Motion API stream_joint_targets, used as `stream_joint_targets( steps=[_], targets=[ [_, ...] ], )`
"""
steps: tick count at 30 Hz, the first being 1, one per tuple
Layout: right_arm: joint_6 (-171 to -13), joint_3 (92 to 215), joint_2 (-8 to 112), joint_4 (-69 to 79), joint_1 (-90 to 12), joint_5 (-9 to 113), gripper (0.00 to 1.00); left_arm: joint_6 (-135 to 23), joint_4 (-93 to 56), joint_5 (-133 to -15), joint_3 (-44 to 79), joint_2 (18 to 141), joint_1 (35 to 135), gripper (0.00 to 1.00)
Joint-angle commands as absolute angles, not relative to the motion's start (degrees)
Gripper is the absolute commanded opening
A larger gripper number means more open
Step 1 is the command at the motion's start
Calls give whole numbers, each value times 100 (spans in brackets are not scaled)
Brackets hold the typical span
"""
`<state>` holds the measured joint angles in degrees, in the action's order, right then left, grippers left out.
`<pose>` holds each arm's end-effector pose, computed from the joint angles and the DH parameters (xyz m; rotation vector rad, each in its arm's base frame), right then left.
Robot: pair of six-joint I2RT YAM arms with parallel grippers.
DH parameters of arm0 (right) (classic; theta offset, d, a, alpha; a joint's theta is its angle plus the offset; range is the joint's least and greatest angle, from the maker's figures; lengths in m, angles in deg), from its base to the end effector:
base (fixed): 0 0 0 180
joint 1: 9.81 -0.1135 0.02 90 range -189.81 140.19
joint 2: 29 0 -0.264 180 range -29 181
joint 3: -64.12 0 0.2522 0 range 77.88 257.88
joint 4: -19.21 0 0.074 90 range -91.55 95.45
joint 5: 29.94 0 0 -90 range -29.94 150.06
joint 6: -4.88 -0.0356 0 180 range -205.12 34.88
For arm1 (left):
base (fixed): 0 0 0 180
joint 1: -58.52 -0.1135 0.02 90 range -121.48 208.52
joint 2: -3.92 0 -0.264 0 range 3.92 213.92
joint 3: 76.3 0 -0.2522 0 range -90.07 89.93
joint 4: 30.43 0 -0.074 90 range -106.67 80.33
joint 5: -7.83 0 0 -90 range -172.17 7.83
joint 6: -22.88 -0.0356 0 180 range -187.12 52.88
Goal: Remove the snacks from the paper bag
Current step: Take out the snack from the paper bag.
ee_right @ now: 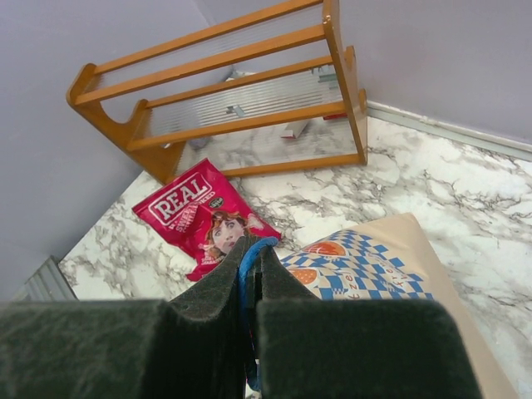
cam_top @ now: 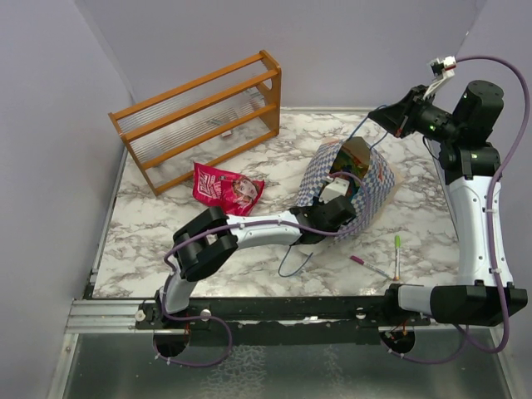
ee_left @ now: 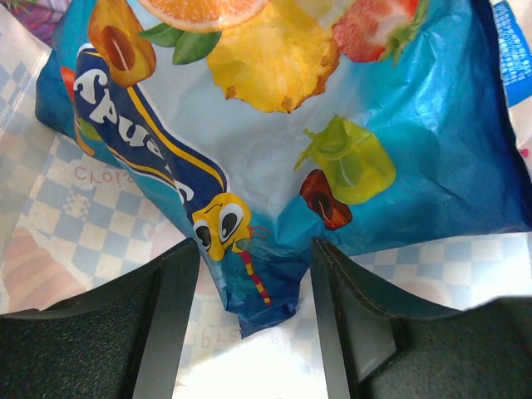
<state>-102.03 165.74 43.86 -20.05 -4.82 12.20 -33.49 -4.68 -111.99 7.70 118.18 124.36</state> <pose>0.2608 0.0037 0.4693 -0.2869 1.7506 0.8782 0.1976 -0.3973 0.2023 0.3756 2.2072 -0.3376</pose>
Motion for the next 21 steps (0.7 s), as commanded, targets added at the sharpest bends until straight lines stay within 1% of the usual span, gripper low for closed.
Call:
stream_joint_targets(
  steps=[1, 9, 11, 12, 14, 18, 21],
  targets=[
    [-10161, 16628, 4303, -1717, -454, 1358, 1, -3348, -356, -11450, 766, 12042, 12361, 60],
    [-10127, 16601, 4279, -1727, -454, 1356, 1, -3456, -420, -11405, 700, 12505, 12288, 63],
    [-10159, 16551, 4236, -1672, -454, 1302, 1, -3547, -493, -11317, 644, 12598, 12242, 64],
    [-10156, 16536, 4229, -1664, -454, 1281, 1, -3579, -524, -11296, 625, 12630, 12223, 61],
    [-10117, 16533, 4215, -1696, -454, 1298, 1, -3630, -598, -11281, 597, 12660, 12212, 53],
    [-10037, 16565, 4180, -1777, -454, 1346, 1, -3695, -404, -11440, 317, 12729, 12213, 23],
    [-9986, 16571, 4154, -1812, -454, 1375, 1, -3758, -155, -11530, 91, 12631, 12213, 8]
  ],
)
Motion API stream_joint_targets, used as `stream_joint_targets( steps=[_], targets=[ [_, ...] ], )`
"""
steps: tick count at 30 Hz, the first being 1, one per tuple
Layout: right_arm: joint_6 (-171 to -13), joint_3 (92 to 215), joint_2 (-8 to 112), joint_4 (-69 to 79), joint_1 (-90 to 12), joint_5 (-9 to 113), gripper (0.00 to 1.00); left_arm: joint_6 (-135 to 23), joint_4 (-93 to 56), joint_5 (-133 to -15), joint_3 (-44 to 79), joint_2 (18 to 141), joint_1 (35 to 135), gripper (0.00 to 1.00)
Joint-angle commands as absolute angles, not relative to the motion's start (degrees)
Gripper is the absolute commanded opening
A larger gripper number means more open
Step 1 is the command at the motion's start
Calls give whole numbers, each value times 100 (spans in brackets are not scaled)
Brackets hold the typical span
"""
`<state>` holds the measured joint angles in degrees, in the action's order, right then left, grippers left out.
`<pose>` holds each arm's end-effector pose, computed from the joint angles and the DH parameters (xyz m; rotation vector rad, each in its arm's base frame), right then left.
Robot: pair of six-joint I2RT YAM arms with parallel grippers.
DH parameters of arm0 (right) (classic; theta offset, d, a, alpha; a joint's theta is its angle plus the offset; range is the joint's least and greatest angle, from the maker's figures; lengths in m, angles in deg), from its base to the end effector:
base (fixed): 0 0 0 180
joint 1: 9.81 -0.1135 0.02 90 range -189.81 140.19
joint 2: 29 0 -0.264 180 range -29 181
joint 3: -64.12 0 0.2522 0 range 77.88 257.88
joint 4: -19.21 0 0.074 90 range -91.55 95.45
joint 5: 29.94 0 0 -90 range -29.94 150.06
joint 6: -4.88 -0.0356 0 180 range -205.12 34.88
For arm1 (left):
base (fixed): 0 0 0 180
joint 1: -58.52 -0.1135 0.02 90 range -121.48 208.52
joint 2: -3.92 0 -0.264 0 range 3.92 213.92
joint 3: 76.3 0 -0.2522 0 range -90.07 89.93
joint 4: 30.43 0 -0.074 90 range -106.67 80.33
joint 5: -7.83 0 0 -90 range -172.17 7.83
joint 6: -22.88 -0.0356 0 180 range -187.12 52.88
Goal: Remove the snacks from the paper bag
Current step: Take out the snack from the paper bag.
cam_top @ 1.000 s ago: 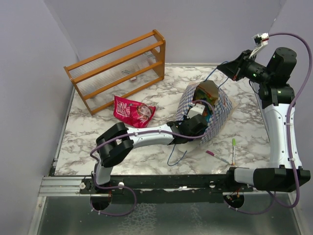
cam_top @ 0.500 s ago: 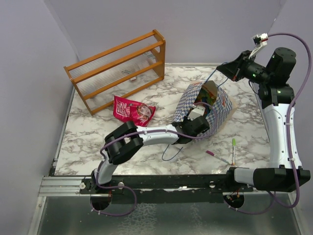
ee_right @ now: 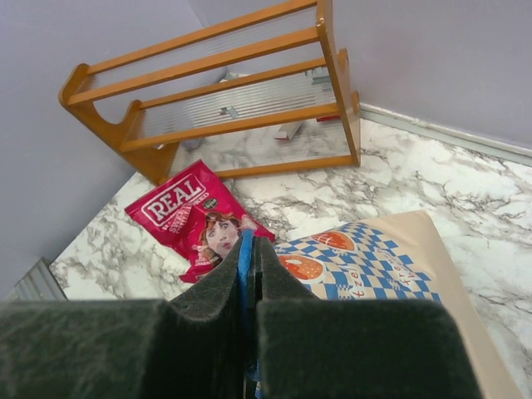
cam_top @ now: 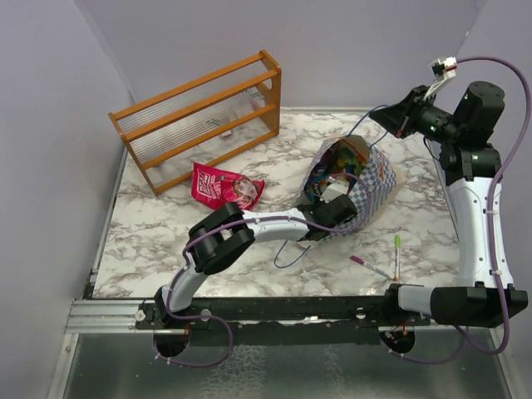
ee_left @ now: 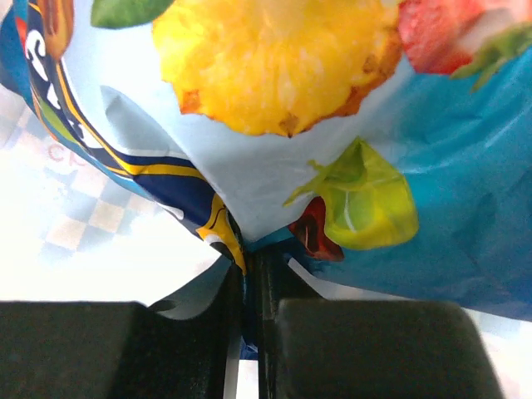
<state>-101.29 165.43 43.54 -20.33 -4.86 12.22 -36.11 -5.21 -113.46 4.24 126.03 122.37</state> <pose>0.2593 0.0040 0.4684 -0.2962 1.7511 0.8708 0.2207 -0.4076 0.1626 0.4037 2.2297 -0.2122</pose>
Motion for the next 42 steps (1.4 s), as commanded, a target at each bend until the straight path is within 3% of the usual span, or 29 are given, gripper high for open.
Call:
stream_joint_targets(
  steps=[1, 2, 17, 23, 42],
  targets=[
    [-9978, 16557, 4143, -1812, -454, 1394, 1, -3766, -98, -11563, 70, 12536, 12215, 3],
    [-9968, 16545, 4129, -1812, -454, 1406, 1, -3772, -58, -11595, 76, 12430, 12211, 0],
    [-9767, 16033, 3906, -1790, -454, 1585, 1, -4322, 257, -11420, -111, 10734, 12278, 0],
    [-9756, 15906, 3870, -1755, -454, 1757, 1, -4554, 165, -10738, -274, 10158, 12286, 0],
    [-10052, 15450, 3564, -1715, -454, 2589, 1, -4948, 1451, -10648, -2464, 8895, 12286, 0]
  ],
)
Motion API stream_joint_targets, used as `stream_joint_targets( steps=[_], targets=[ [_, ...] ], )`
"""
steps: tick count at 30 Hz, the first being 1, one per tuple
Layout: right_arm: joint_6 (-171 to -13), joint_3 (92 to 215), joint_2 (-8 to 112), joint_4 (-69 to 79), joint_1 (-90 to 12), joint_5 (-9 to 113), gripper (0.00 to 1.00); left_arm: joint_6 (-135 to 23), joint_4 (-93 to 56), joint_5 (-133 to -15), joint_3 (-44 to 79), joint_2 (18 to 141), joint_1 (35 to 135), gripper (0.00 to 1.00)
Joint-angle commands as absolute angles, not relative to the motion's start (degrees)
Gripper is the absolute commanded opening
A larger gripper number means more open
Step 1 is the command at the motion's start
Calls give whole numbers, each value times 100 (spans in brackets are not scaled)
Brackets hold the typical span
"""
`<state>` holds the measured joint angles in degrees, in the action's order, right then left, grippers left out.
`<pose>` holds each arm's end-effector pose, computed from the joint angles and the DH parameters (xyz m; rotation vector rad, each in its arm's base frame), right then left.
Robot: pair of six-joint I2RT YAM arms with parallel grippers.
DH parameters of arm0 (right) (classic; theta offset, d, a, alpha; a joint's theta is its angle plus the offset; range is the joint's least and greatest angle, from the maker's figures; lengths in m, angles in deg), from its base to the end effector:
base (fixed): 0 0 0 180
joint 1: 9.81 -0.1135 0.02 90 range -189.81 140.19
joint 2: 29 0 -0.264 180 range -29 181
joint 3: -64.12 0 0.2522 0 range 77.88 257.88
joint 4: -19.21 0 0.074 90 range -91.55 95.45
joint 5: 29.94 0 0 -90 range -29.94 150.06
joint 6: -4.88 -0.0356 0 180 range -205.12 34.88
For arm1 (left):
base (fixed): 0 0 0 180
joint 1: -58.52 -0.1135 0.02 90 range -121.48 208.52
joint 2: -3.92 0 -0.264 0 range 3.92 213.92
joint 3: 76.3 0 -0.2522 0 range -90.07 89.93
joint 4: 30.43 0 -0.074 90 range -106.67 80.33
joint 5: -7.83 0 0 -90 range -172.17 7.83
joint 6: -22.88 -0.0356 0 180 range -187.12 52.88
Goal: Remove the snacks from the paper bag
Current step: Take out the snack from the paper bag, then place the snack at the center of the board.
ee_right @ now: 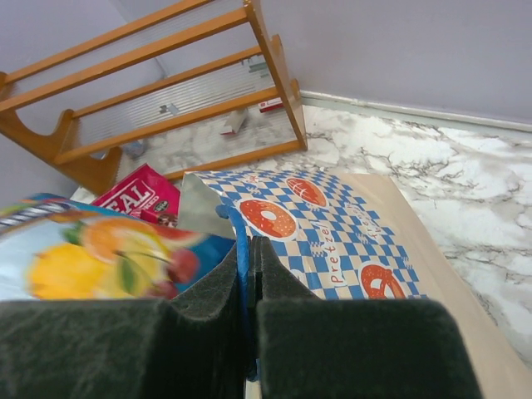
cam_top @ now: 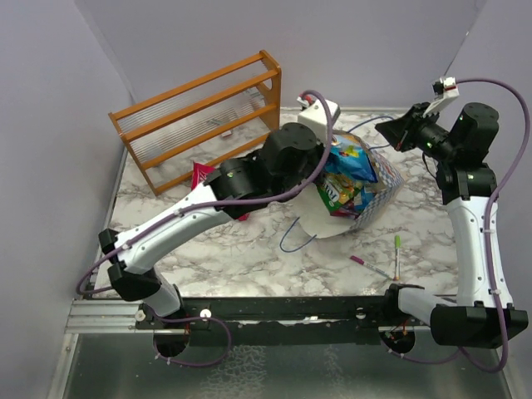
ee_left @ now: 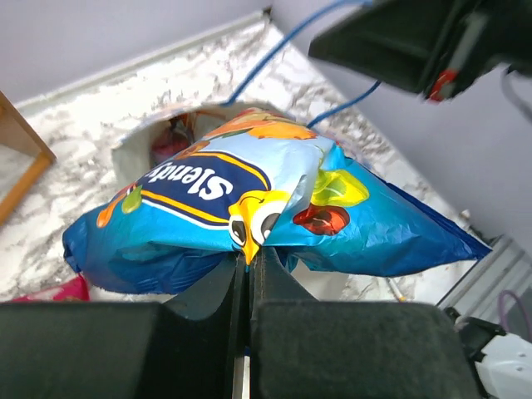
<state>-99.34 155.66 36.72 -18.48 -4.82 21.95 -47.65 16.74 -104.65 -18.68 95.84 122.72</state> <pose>0.2393 0.0012 0.4430 -0.1885 1.7765 0.7046 0.1640 -0.3079 0.4745 0.4560 1.8348 -0.6510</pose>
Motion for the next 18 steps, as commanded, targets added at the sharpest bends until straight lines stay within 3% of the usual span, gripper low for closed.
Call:
stream_joint_targets(
  steps=[1, 11, 18],
  targets=[
    [-10070, 15464, 3577, -1753, -456, 2605, 1, -4983, 1532, -10740, -2520, 8812, 12292, 0],
    [-10034, 15628, 3502, -2065, -460, 2849, 1, -4973, 2887, -12693, -1813, 7639, 12265, 0],
    [-10062, 15591, 3494, -2101, -454, 2840, 1, -3487, 3693, -12935, 342, 6602, 12233, 0]
  ],
)
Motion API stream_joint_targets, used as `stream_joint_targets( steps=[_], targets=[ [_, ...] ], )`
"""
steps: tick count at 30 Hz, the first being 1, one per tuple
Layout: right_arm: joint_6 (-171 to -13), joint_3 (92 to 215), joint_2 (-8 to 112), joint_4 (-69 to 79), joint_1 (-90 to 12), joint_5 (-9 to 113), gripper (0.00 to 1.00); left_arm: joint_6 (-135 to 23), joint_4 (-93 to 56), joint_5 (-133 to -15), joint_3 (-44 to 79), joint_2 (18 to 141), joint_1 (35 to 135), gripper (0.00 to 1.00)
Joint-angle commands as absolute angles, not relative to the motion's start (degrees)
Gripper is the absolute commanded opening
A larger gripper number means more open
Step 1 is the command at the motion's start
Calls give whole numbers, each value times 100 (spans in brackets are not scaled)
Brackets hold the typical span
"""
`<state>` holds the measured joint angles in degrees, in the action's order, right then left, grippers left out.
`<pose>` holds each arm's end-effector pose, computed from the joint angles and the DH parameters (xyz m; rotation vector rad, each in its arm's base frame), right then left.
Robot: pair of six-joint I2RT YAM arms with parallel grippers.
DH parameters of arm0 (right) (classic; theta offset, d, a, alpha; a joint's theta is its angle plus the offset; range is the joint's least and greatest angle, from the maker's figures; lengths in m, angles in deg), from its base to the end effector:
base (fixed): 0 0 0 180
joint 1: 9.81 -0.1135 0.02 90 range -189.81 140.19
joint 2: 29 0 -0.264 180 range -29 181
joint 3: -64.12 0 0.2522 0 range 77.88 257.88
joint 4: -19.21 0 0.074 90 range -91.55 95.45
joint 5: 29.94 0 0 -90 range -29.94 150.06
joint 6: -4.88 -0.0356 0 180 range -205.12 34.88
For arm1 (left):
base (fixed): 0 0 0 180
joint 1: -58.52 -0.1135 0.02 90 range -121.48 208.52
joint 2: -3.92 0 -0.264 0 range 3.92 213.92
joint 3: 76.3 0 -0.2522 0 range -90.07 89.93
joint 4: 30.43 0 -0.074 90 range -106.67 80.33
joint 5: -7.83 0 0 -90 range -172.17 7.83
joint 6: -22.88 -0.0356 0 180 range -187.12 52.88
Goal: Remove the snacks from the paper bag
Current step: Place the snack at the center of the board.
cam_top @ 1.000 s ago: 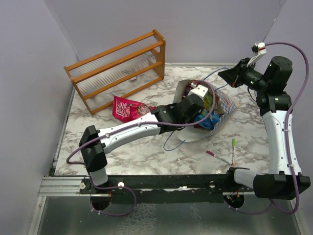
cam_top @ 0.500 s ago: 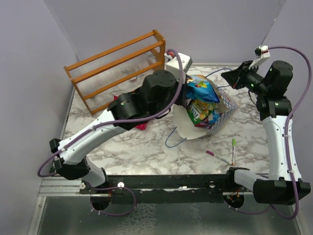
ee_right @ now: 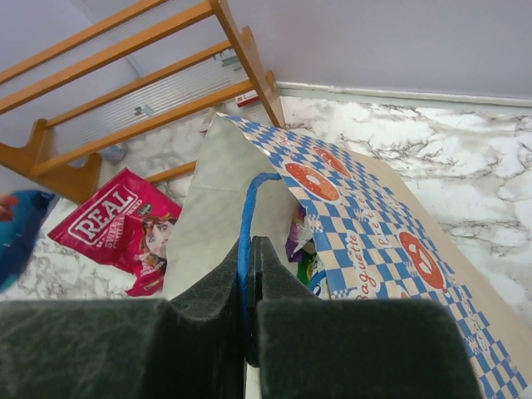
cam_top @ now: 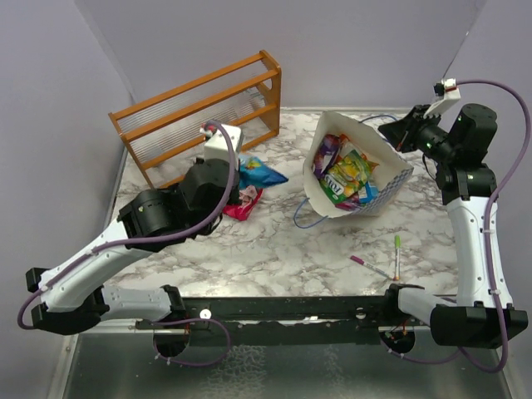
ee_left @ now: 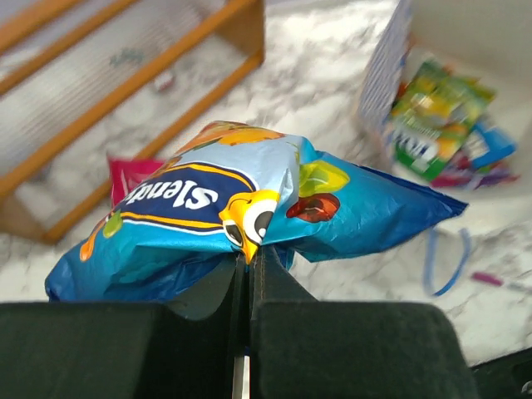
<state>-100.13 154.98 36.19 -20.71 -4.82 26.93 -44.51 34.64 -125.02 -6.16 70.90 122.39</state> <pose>0.2379 -0.0012 0.4368 -0.0964 1.8229 0.6478 0.1073 -0.1637 0.4903 0.1901 1.8534 -0.3145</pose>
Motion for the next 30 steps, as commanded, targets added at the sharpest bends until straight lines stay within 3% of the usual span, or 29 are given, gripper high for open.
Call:
stream_joint_targets(
  steps=[1, 7, 16, 26, 28, 30],
  targets=[
    [-10063, 15593, 3490, -2101, -454, 2856, 1, -3275, 3685, -12835, 691, 6483, 12222, 0],
    [-10067, 15774, 3494, -2215, -454, 2737, 1, -2590, 3609, -12472, 2314, 6272, 12105, 0],
    [-10022, 15745, 3407, -2255, -454, 2749, 2, -2803, 3259, -11718, 3152, 6564, 10834, 0],
    [-10007, 15701, 3370, -2243, -454, 2701, 1, -2760, 3049, -12544, 3641, 6285, 10072, 1],
    [-10022, 15683, 3371, -2233, -454, 2603, 1, -2625, 2851, -12140, 3929, 6218, 10041, 21],
    [-10075, 15683, 3371, -2248, -454, 2420, 1, -2450, 2596, -11419, 4244, 6174, 10036, 50]
  ],
)
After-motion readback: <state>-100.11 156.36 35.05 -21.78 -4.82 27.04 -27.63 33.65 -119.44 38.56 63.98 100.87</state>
